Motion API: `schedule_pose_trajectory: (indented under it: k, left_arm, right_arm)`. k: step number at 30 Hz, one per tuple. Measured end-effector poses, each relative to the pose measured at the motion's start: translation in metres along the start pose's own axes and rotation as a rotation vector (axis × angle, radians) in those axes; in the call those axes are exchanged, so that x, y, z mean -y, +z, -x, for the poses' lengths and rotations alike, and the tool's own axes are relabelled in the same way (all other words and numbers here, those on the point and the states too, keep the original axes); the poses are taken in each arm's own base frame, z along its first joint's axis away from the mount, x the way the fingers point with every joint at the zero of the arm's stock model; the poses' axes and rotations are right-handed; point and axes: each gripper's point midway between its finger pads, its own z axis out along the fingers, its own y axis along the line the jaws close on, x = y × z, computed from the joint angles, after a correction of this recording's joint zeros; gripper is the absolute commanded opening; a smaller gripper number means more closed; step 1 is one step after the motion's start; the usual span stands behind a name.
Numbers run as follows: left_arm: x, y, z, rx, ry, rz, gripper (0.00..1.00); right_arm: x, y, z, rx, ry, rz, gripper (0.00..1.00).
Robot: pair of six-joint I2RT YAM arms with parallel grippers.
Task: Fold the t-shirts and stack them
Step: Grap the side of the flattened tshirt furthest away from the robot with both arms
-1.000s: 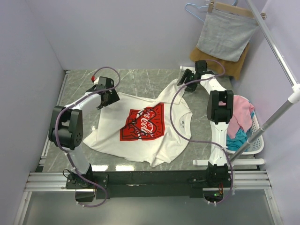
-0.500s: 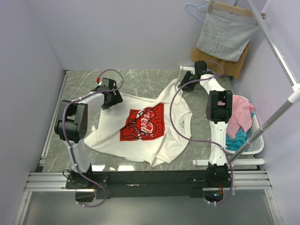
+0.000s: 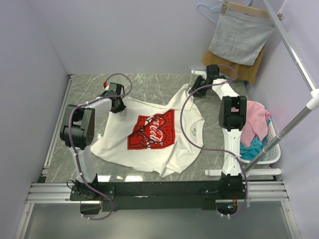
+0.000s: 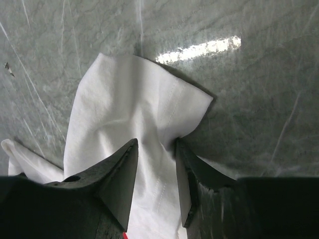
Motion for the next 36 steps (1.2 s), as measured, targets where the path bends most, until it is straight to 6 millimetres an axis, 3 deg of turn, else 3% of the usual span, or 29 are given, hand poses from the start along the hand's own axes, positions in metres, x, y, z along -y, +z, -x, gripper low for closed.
schedule_pose_trajectory:
  k: [3,12,15,17,20,27,31,36]
  left_arm:
    - [0.0,0.002,0.002,0.004,0.002,0.006,0.01]
    - [-0.001,0.003,0.005,0.013,0.019,0.013,0.01]
    - [-0.002,-0.001,0.006,0.012,0.029,0.017,0.01]
    - [-0.003,-0.007,0.009,0.018,0.036,0.019,0.01]
    - [0.0,-0.024,0.023,0.049,0.045,0.011,0.01]
    - [0.01,-0.062,0.079,0.181,0.026,-0.035,0.01]
    - [-0.01,-0.063,0.096,0.207,0.009,0.003,0.01]
    - [-0.044,-0.058,0.111,0.218,-0.023,0.066,0.01]
  right_arm:
    - [-0.001,0.001,0.001,0.0,-0.001,0.004,0.43]
    - [-0.001,0.001,0.0,-0.003,-0.001,0.008,0.4]
    - [-0.001,0.001,0.0,-0.004,-0.005,0.011,0.31]
    - [-0.001,0.003,-0.002,-0.008,-0.01,0.017,0.17]
    - [-0.001,0.007,-0.007,-0.01,-0.017,0.049,0.0]
    - [-0.007,0.003,-0.021,-0.017,-0.033,0.12,0.0]
    - [-0.012,-0.007,-0.021,-0.01,-0.048,0.13,0.0]
    - [-0.039,-0.038,-0.001,0.057,-0.094,0.176,0.0]
